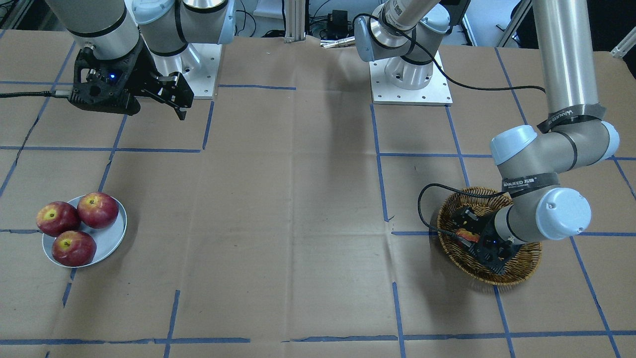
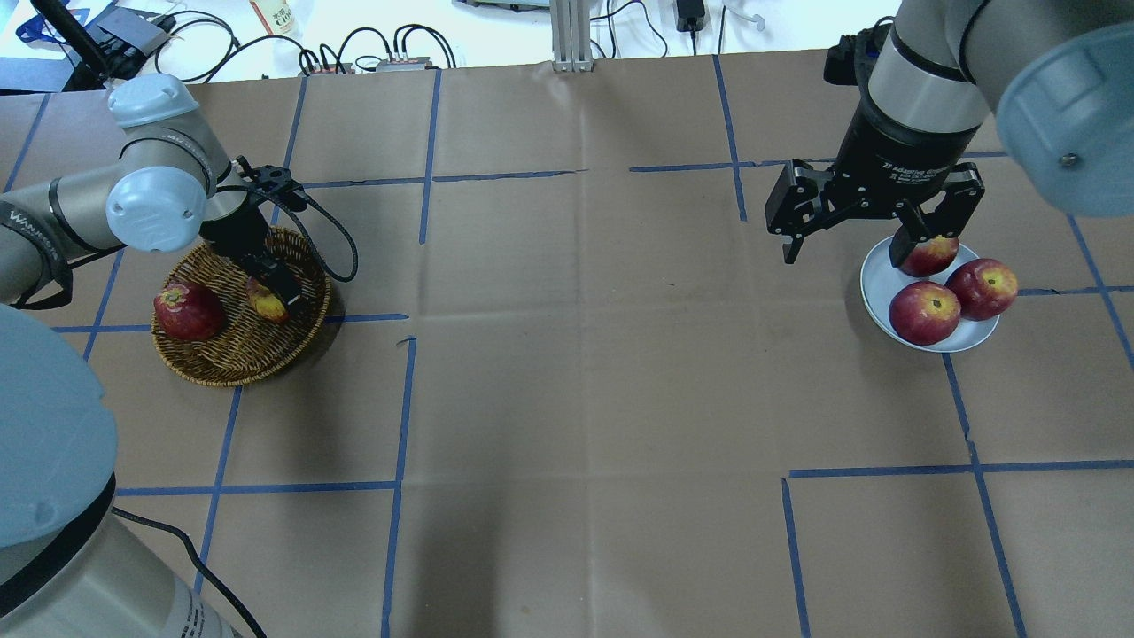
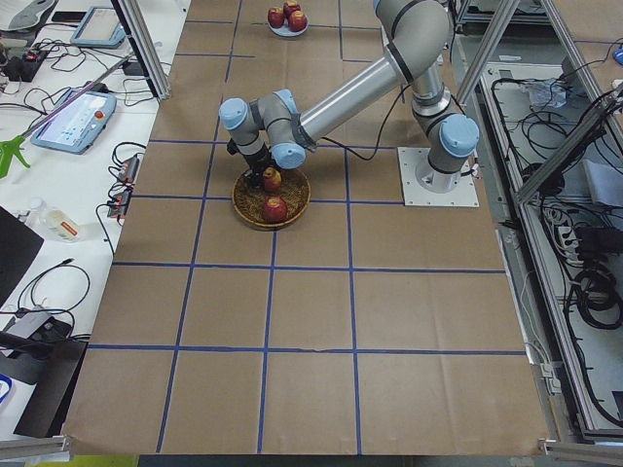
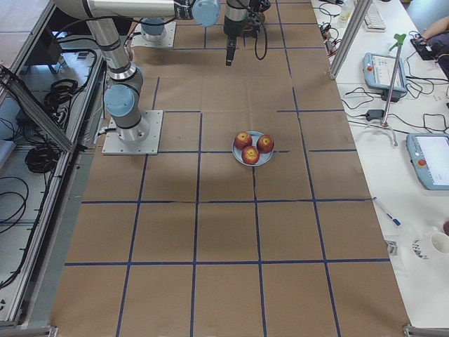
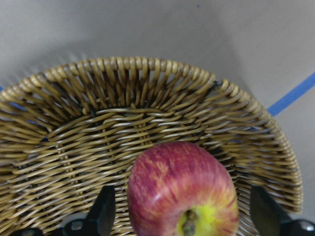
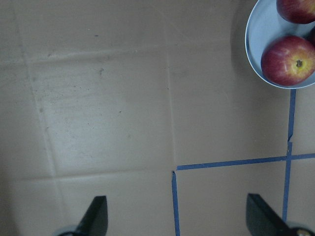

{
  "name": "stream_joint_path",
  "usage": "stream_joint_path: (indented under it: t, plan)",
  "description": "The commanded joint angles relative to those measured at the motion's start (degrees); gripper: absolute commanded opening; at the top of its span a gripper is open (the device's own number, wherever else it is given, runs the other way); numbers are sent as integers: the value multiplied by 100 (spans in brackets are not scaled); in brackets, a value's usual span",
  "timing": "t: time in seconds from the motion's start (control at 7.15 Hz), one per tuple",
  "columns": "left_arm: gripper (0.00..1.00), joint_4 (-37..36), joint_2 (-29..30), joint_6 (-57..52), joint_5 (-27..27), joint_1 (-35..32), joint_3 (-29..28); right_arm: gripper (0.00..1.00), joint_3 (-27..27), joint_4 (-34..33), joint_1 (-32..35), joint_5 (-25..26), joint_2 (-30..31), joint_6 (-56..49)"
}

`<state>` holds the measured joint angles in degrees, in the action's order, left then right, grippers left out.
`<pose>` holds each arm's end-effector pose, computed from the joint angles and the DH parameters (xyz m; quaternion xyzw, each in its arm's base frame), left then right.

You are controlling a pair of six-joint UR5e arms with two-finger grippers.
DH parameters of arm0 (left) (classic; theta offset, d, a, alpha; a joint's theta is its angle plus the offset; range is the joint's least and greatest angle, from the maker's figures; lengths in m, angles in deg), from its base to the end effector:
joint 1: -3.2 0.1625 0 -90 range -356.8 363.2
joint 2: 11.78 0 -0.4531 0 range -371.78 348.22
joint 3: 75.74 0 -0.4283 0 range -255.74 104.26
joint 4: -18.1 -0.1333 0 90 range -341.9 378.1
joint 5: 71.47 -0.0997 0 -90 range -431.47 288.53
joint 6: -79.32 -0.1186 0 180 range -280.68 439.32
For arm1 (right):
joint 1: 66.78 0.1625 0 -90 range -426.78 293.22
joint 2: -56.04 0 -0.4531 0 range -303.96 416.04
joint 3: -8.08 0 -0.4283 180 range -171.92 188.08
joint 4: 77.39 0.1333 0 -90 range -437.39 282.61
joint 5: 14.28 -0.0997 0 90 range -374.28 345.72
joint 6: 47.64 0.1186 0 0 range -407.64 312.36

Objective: Transfer apple from basket to plate
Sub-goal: 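Close the left gripper on the yellow-red apple, then lift the apple and carry it with the left gripper toward the table center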

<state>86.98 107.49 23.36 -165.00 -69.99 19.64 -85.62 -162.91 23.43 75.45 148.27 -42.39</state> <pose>0.0654 -0.6521 0.1758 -0.3360 -0.9340 -0.1129 0.0452 0.1357 -0.4969 0.4760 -0.0440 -0.9977 -0.0520 0.0001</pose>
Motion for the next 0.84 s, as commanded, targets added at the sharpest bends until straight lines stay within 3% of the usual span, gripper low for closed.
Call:
stream_joint_path:
  t: [0.0,0.14,0.42,0.7]
  plan:
    - [60,3,9,7,-24,-2,-10,100,0,0,-3,0,6,3]
    - [45,3,-8,-2,-25,-2,-18,100,0,0,-3,0,15,3]
    - [42,360,-227,50,2,-37,-193,100,0,0,-3,0,15,3]
    - [42,557,-666,1517,246,-578,-186,100,0,0,-3,0,15,3]
